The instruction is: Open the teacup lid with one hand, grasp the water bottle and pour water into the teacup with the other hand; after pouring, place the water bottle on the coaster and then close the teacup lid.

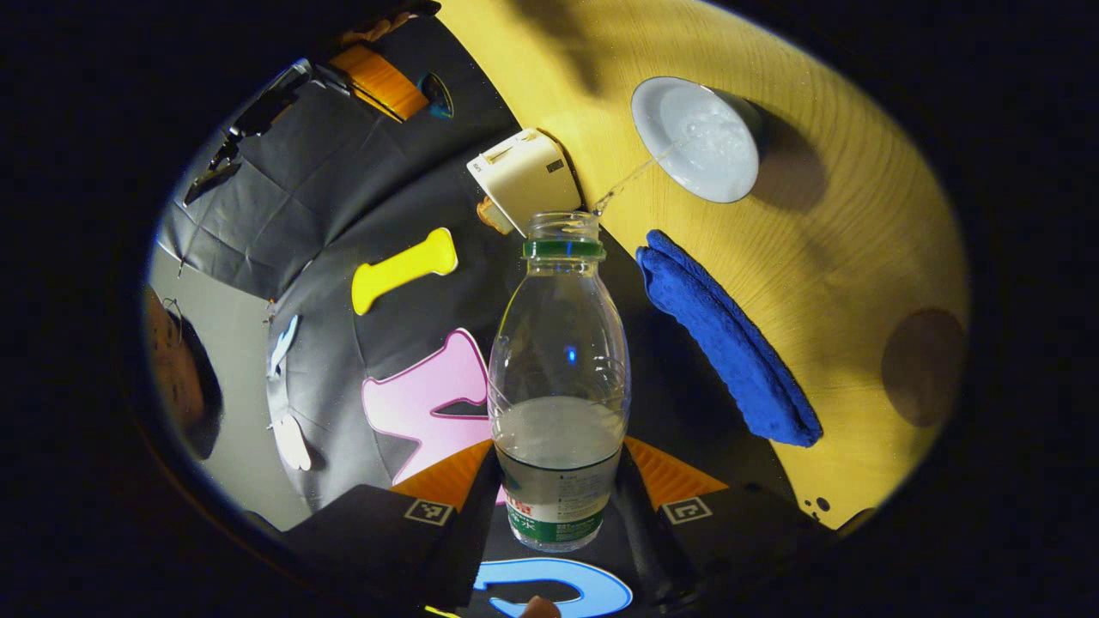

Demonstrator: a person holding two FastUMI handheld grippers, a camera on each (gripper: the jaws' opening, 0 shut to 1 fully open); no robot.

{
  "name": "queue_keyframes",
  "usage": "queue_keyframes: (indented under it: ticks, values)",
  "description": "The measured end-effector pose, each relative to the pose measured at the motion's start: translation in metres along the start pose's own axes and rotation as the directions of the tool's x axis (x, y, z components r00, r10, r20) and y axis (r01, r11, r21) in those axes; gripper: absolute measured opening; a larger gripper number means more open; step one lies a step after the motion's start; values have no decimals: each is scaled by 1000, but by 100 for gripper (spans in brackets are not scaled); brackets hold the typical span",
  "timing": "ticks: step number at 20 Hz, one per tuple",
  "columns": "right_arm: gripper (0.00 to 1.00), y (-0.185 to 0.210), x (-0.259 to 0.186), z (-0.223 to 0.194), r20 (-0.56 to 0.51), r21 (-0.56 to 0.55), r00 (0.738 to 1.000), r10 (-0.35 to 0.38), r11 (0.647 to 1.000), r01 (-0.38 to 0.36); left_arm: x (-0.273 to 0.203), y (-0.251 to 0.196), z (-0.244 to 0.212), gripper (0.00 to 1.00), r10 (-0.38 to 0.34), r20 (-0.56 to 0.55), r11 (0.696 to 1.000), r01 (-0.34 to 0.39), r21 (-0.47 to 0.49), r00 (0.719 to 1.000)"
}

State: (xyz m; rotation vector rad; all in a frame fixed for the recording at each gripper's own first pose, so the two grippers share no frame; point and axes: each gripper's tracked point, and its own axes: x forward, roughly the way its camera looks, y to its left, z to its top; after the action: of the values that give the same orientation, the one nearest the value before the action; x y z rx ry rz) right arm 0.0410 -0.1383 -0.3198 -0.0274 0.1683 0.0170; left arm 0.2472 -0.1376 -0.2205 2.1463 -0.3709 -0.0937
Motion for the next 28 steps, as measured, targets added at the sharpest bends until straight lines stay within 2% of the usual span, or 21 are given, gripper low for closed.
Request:
queue_keyframes:
  ticks: [1, 2, 4, 5, 7, 8, 10, 11, 13, 15, 16, 17, 19, 20, 21, 22, 23, 24, 25, 26, 28]
  values:
    - [29, 0, 0, 1, 3, -8, 1000, -5, 1000, 5, 1, 4, 3, 72, 17, 16, 1000, -17, 12, 1000]
    - [34, -1, 0, 2, 5, -13, 1000, -7, 1000, 7, 2, 9, 3, 73, 34, 30, 999, -35, 20, 999]
    - [24, 0, 0, 2, 5, -8, 1000, -8, 1000, 8, 3, 11, 6, 73, 45, 46, 999, -46, 28, 998]
    - [29, 0, 0, 2, 4, -6, 1000, -8, 1000, 8, 3, 9, 6, 73, 41, 46, 999, -42, 27, 998]
    - [29, 2, 0, 3, 5, -9, 1000, -8, 1000, 8, 5, 8, 6, 73, 31, 39, 999, -32, 26, 999]
    - [24, 1, -1, 3, 4, -8, 1000, -9, 1000, 9, 5, 8, 6, 72, 27, 35, 999, -28, 26, 999]
    - [29, 3, -1, 3, 0, 0, 1000, -9, 1000, 9, 5, 0, 2, 73, 2, 12, 1000, -2, 8, 1000]
    - [24, 4, -1, 3, -1, 2, 1000, -9, 1000, 9, 5, -7, -1, 73, -19, -9, 999, 19, -28, 1000]
    - [24, 7, 0, 3, -2, 7, 1000, -6, 1000, 6, -6, -23, -5, 73, -79, -46, 982, 70, -175, 996]
    - [24, 10, 2, 3, -5, 17, 1000, -3, 1000, 3, -18, -34, -2, 73, -164, -65, 914, 126, -386, 984]
    - [29, 12, 3, 2, -6, 23, 1000, -2, 1000, 3, -20, -36, 1, 73, -201, -65, 861, 145, -487, 977]
    - [34, 14, 4, 3, -5, 29, 1000, -3, 1000, 3, -25, -40, 4, 73, -243, -61, 785, 160, -599, 968]
    - [24, 18, 6, 4, -4, 38, 1000, -1, 999, 1, -33, -49, -2, 72, -310, -71, 624, 146, -768, 948]
    - [29, 20, 8, 4, -6, 43, 1000, 1, 999, -1, -39, -53, -4, 73, -342, -77, 540, 129, -832, 937]
    - [24, 22, 9, 5, -5, 48, 1000, 2, 999, -2, -43, -58, -7, 73, -368, -76, 451, 106, -886, 927]
    - [29, 25, 10, 5, -5, 52, 1000, 4, 999, -3, -49, -62, -10, 72, -390, -71, 354, 78, -932, 918]
    - [24, 28, 11, 6, -6, 55, 1000, 5, 998, -5, -54, -68, -11, 73, -405, -64, 252, 44, -967, 912]
    - [34, 31, 12, 6, -6, 59, 1000, 6, 998, -6, -60, -71, -12, 73, -412, -60, 151, 4, -989, 909]
    - [29, 33, 13, 6, -7, 62, 1000, 8, 998, -8, -63, -71, -14, 73, -417, -57, 52, -39, -998, 907]
    - [24, 35, 15, 6, -7, 64, 1000, 8, 998, -8, -65, -76, -14, 73, -418, -56, -30, -75, -997, 907]
    - [34, 41, 17, 7, -9, 64, 1000, 13, 998, -13, -76, -85, -11, 73, -421, -53, -169, -136, -976, 906]
